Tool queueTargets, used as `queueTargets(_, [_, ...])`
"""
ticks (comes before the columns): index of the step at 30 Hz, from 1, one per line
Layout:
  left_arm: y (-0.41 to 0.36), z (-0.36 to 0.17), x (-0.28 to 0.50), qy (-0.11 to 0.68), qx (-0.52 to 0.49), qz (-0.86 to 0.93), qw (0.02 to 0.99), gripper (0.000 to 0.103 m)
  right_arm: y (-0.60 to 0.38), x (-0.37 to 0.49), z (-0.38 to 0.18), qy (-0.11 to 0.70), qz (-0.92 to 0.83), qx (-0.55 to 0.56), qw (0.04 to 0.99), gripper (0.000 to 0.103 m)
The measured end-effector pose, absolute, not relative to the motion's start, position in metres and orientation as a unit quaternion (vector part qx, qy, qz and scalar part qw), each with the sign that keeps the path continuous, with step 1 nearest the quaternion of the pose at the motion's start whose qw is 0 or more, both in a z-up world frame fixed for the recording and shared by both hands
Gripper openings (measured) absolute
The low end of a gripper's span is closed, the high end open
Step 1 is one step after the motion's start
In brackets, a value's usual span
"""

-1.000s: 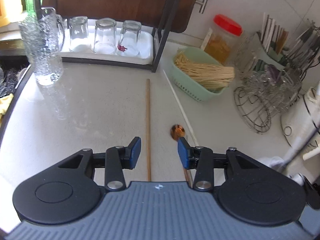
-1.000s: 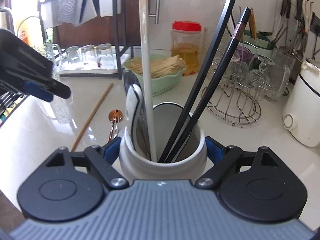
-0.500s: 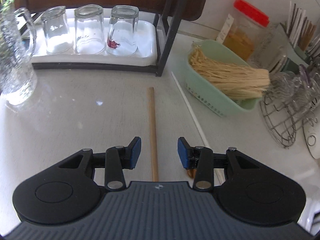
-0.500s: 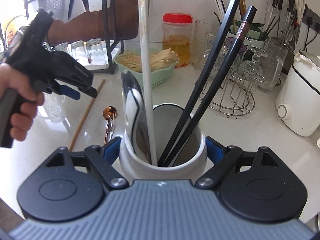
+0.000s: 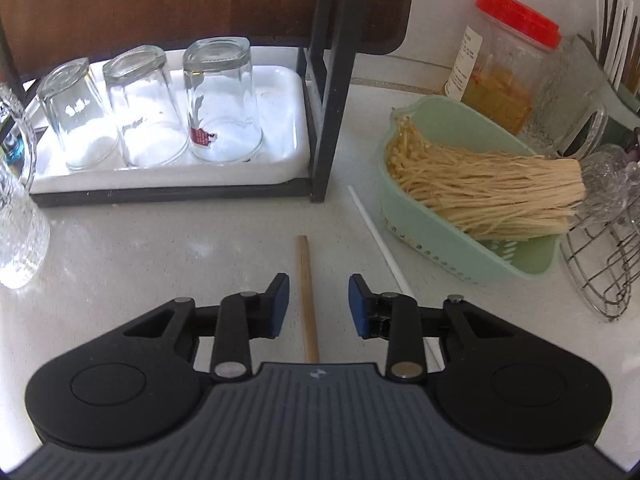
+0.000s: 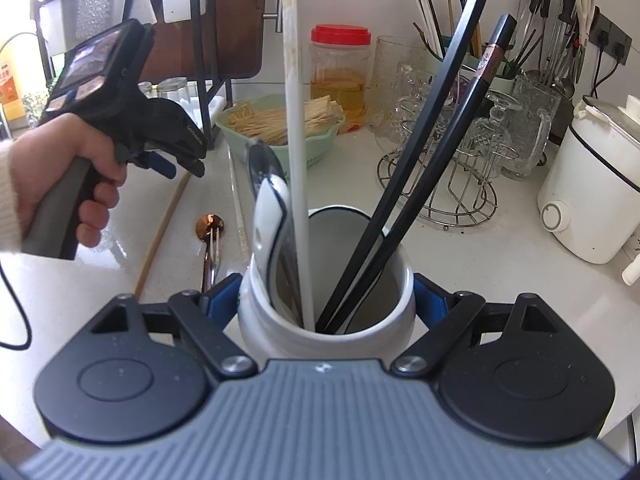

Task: Organize utensils
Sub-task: 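Move the left gripper down over the wooden chopstick on the counter, then close the left gripper on the wooden chopstick, then lift the wooden chopstick with the left gripper above the mug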

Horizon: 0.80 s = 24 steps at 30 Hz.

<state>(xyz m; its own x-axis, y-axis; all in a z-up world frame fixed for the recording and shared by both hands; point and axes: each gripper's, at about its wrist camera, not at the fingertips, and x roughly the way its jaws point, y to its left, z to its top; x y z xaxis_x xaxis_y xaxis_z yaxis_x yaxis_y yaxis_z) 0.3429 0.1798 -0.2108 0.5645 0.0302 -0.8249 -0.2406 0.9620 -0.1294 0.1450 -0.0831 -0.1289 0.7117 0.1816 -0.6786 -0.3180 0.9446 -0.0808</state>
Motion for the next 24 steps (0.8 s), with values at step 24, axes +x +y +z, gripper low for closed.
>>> queueTargets(24, [0.174,-0.199,0.339,0.438,-0.093,0.076,0.891,0.007,-0.085,0.141,-0.13,0.343,0.138,-0.095,0.924,0.09])
